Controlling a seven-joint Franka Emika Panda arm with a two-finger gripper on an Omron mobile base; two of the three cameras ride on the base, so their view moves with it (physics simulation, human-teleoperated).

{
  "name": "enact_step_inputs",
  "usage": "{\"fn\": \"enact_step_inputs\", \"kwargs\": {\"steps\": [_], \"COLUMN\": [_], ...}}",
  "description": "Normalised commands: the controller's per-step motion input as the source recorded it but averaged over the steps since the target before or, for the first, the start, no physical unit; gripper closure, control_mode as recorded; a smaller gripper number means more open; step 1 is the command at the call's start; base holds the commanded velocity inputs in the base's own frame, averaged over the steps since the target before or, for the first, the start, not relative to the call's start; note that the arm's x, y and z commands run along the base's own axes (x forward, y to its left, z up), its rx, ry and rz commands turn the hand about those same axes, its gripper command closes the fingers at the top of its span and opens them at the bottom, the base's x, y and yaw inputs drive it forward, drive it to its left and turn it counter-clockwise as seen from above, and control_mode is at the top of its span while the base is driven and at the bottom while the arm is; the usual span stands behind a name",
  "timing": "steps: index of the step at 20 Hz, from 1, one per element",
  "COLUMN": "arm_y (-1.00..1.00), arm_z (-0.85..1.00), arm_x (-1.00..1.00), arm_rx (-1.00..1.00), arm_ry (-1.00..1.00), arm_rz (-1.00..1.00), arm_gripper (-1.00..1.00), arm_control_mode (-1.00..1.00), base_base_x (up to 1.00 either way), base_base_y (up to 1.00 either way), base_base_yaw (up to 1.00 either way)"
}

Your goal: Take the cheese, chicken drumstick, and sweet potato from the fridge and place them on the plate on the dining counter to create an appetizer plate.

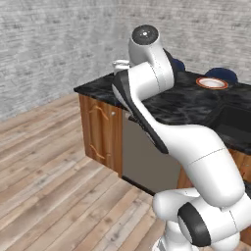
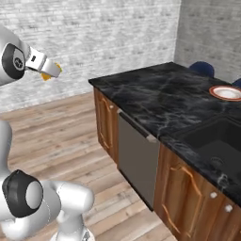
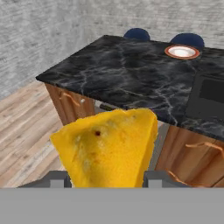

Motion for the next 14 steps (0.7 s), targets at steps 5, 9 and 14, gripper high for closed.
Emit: {"fn": "enact_step_inputs", "kwargs": {"steps": [5,9,14], "arm_y": [0.0,0.0,0.0], "arm_z": [0.0,0.0,0.0], "arm_x": [0.0,0.0,0.0], "arm_rx": [0.0,0.0,0.0], "arm_ry": [0.0,0.0,0.0], "arm_rz": [0.0,0.0,0.0], "arm_gripper": [1.0,1.0,1.0], "arm_control_mode": [1.0,1.0,1.0], "base_base_x": [0.74,0.64,0.53], "base_base_y": [1.0,1.0,1.0], "base_base_yaw": [-0.45,-0.42,-0.39]}}
